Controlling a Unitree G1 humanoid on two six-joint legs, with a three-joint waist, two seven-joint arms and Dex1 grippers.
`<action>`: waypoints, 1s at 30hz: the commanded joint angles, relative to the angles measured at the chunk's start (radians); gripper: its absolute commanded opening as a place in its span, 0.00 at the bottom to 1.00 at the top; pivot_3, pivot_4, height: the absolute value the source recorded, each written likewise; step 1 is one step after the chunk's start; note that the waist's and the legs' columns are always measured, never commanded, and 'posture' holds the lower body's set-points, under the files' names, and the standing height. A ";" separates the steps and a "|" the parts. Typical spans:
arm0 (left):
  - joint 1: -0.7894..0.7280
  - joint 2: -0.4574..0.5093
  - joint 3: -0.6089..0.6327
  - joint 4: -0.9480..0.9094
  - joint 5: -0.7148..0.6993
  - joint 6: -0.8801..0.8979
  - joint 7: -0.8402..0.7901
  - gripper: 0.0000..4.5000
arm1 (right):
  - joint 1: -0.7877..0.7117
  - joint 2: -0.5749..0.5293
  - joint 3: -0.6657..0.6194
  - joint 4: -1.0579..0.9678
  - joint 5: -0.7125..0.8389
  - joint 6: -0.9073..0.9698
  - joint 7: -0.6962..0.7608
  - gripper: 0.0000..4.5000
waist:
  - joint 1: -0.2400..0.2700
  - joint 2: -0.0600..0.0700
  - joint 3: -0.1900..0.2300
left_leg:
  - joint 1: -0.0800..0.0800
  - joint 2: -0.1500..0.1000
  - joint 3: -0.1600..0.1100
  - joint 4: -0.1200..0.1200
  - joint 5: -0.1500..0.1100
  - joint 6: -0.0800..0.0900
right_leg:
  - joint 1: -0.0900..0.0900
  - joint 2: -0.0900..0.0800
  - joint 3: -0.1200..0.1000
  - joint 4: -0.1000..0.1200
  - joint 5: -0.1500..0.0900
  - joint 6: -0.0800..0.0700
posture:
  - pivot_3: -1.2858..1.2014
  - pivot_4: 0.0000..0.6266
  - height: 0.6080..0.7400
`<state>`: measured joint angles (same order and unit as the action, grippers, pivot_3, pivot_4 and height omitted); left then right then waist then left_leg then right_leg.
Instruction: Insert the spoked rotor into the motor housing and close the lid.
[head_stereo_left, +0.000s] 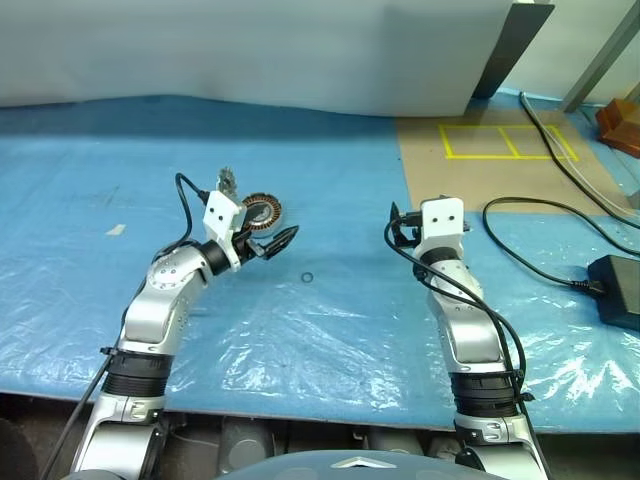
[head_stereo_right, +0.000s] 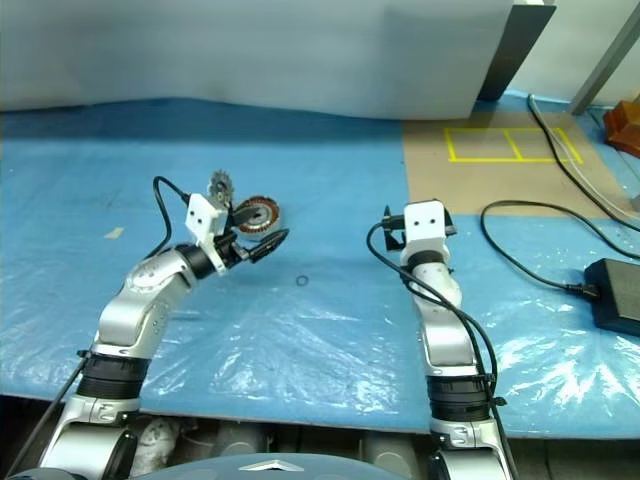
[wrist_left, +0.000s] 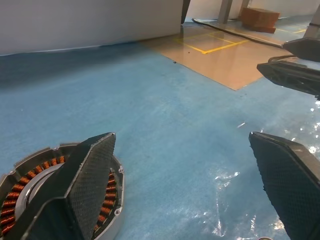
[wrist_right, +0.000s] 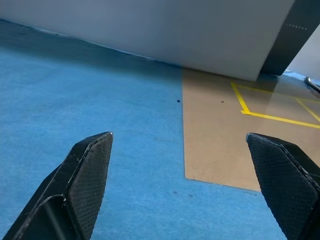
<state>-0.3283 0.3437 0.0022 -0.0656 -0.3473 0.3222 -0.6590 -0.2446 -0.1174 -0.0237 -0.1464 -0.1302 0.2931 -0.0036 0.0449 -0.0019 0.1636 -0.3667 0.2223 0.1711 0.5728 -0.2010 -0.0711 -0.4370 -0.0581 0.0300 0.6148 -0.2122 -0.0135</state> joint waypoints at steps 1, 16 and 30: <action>-0.051 -0.008 0.011 -0.012 0.008 -0.011 0.029 1.00 | -0.012 -0.009 -0.012 -0.035 0.008 -0.005 0.002 1.00 | -0.001 0.000 0.000 | 0.000 0.000 0.000 0.000 0.000 0.000 | 0.000 0.000 0.000 0.000 0.000 0.000 | 0.52 0.24 1.00; -0.598 0.010 -0.123 0.515 0.331 -0.324 0.108 1.00 | -0.012 -0.016 -0.021 -0.027 -0.001 0.000 -0.018 1.00 | 0.004 -0.001 0.001 | -0.001 -0.002 -0.003 0.003 0.000 0.000 | 0.001 0.000 0.000 0.002 0.000 0.000 | 0.52 0.24 1.00; -0.532 0.093 -0.072 0.463 0.146 -0.221 -0.253 1.00 | 0.040 -0.023 -0.051 -0.053 -0.003 -0.012 -0.049 1.00 | 0.005 -0.001 0.001 | -0.001 -0.001 -0.003 0.003 0.000 0.000 | 0.001 0.000 -0.001 0.004 0.000 -0.001 | 0.52 0.24 1.00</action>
<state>-0.8366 0.4200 -0.0673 0.4012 -0.2231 0.1405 -0.8957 -0.2087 -0.1331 -0.0613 -0.1804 -0.1317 0.2998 -0.0456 0.0502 -0.0031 0.1643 -0.3675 0.2215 0.1676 0.5755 -0.2005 -0.0706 -0.4363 -0.0585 0.0288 0.6187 -0.2119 -0.0145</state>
